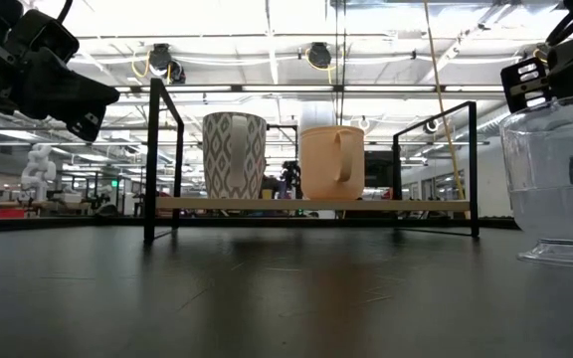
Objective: Stack small to large cups/mugs on shelf
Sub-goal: Put the transparent mug on the shelf
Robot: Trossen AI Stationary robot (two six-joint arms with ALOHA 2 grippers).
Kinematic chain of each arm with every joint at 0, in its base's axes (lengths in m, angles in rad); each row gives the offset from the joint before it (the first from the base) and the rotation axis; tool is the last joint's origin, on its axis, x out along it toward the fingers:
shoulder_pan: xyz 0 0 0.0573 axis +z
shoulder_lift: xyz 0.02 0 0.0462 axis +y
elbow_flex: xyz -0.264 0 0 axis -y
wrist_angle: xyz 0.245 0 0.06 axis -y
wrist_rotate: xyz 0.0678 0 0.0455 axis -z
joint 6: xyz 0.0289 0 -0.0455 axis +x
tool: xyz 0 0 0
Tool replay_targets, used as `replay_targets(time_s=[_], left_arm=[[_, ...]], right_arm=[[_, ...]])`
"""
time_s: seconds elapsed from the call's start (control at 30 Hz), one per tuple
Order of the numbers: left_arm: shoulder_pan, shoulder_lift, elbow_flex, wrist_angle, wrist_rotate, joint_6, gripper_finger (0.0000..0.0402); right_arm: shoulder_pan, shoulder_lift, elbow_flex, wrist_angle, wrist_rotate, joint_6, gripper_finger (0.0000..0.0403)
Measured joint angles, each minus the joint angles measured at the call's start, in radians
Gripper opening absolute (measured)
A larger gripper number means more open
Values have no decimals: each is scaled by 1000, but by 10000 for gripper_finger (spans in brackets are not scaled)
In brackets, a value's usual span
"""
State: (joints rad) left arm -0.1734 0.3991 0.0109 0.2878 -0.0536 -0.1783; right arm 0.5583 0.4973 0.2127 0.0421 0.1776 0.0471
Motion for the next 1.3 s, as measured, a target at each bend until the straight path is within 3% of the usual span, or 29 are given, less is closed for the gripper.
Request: replay_targets(time_s=[0.53, 0.73, 1.07, 1.3], left_arm=[[0, 0, 0, 0, -1, -1, 10], [0, 0, 0, 0, -1, -1, 10], [0, 0, 0, 0, -1, -2, 10], [0, 0, 0, -4, -1, -14, 10]], right_arm=[[0, 0, 0, 9, -3, 0, 0], [0, 8, 0, 121, -159, -38, 0], [-1, 24, 2, 192, -160, -31, 0], [0, 89, 90, 189, -157, -12, 0]])
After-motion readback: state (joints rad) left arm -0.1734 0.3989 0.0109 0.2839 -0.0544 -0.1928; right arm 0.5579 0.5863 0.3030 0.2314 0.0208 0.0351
